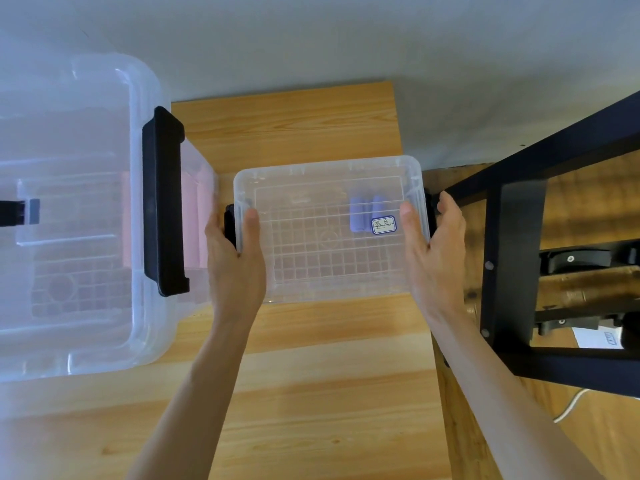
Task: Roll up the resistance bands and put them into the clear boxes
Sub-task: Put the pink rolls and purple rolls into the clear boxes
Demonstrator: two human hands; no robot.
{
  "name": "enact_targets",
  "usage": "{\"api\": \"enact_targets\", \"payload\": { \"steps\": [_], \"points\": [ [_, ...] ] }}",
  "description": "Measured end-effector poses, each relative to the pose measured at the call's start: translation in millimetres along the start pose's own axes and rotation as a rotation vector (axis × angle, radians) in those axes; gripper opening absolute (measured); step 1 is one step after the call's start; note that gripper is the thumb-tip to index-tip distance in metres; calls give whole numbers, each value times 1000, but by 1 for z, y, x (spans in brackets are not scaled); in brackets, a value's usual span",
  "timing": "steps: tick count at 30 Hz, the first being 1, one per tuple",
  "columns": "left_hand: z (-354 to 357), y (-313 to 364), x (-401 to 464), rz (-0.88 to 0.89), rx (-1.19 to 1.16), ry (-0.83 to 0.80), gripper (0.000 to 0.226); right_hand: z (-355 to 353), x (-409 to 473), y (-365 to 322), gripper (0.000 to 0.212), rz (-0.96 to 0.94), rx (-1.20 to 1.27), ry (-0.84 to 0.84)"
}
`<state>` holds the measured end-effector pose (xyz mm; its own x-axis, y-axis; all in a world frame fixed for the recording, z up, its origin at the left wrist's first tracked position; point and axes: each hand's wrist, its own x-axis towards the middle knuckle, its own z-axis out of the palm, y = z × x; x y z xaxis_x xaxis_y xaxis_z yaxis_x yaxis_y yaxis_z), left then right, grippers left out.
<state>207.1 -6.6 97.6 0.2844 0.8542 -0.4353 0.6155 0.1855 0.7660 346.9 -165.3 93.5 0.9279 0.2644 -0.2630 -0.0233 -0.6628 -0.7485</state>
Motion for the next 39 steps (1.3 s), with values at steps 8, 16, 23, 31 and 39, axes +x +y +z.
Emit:
{"api": "enact_targets", "payload": {
  "steps": [8, 16, 23, 31, 39],
  "points": [
    [-7, 3, 2, -57, -57, 52, 57, 2, 0, -2, 97, 203, 123, -65],
    [-13, 13, 0, -85, -181, 87, 37, -1, 0, -1, 91, 178, 156, 13],
    [-5, 10, -9, 87, -102, 78, 35, -7, 1, -9, 56, 153, 199, 27],
    [2, 4, -8, 223, 44, 121, 38, -7, -1, -9, 62, 110, 234, 83],
    [3, 8, -10, 235, 39, 134, 40, -15, -1, -11, 40, 60, 247, 68]
  ]
}}
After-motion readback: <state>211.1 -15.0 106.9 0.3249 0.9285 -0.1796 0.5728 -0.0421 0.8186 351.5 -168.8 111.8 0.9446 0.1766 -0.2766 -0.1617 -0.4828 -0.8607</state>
